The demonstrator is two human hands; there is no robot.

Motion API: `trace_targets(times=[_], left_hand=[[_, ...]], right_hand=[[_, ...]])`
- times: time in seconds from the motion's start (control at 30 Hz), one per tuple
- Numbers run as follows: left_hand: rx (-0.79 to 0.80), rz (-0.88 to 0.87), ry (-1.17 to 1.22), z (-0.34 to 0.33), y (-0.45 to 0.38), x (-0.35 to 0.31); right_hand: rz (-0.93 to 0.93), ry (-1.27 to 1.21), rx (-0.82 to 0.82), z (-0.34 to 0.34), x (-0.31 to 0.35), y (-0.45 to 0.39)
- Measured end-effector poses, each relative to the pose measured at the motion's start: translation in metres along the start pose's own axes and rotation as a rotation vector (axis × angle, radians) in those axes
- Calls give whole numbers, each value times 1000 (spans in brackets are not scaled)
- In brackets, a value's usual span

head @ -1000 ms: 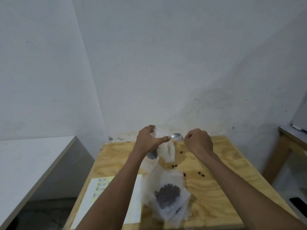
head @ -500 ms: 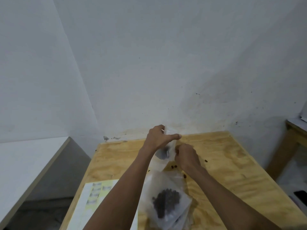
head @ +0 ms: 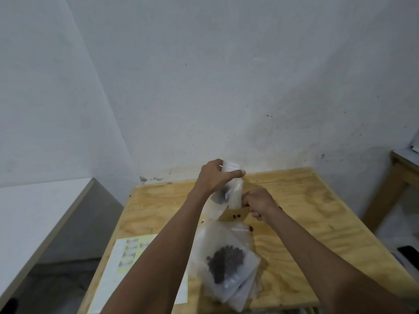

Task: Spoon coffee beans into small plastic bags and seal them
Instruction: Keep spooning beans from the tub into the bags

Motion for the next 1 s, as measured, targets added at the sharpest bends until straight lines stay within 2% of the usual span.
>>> trace_targets(times=[0.33,0.63,0.8,1.0], left_hand=[[29,43,-49,30,19,26],[87,79,-161,42,38,40],[27,-11,-206,49,47,34],[-35,-138,-283,56,51,15]], right_hand=[[-37,-146,-79,5,1,6],[44,-99,-152,31,16,15],[70,-142,-177,48,34,34],[233,-99,-183,57,78,69]])
Point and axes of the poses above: each hand's wrist, its own y-axis away from the middle knuckle, its own z-axis out of the back of the hand, x = y × z, the point moved 4 cm from there along -y, towards the middle knuckle, and after that the axes turned 9 degrees about -z, right-handed, at the moved point
